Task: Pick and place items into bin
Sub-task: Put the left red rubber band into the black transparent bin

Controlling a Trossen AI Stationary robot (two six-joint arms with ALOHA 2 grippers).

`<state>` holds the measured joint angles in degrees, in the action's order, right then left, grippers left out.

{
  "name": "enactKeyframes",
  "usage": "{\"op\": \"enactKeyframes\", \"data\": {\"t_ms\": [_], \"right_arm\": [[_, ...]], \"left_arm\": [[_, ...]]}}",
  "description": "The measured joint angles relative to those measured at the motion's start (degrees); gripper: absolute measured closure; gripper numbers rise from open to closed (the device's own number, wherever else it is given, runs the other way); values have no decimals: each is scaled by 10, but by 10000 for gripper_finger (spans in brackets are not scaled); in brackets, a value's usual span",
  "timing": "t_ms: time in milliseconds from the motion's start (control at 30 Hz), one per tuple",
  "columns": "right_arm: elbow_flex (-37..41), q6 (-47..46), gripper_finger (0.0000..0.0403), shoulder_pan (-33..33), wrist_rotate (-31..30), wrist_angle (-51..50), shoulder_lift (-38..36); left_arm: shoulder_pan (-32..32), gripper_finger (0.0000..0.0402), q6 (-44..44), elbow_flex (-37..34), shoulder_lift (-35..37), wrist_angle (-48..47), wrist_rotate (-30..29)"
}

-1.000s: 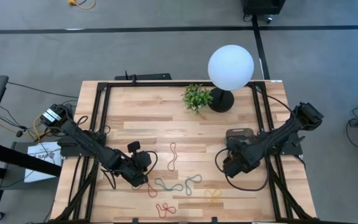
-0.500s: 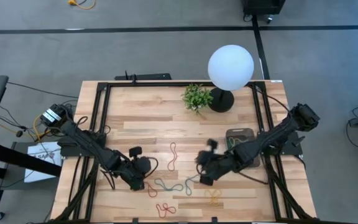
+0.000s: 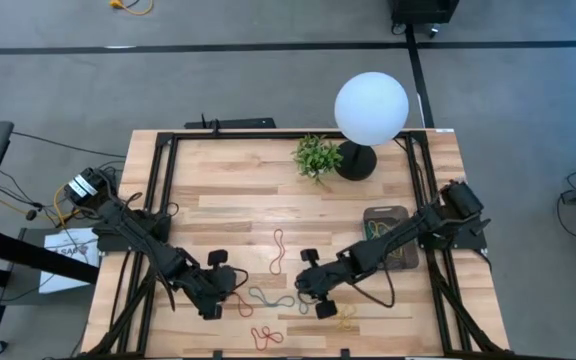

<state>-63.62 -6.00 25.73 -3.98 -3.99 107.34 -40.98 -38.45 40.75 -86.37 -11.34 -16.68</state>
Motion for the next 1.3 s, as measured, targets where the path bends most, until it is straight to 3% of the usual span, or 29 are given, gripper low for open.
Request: {"op": "enactKeyframes", "data": {"t_ms": [133, 500, 700, 1300], "right_arm": [[-1, -3, 360, -22, 0, 11, -1], [-1, -11, 360, -51, -2, 63, -2], [-1, -10, 360, -53, -4, 69, -2], [-1, -10, 360, -53, -4, 68, -2]], "left_arm": [[0, 315, 5, -26, 0, 68, 13], [0, 315, -14, -86, 0, 116, 16], [-1, 315, -14, -110, 0, 192, 33], [-1, 315, 44, -110, 0, 194, 14]]}}
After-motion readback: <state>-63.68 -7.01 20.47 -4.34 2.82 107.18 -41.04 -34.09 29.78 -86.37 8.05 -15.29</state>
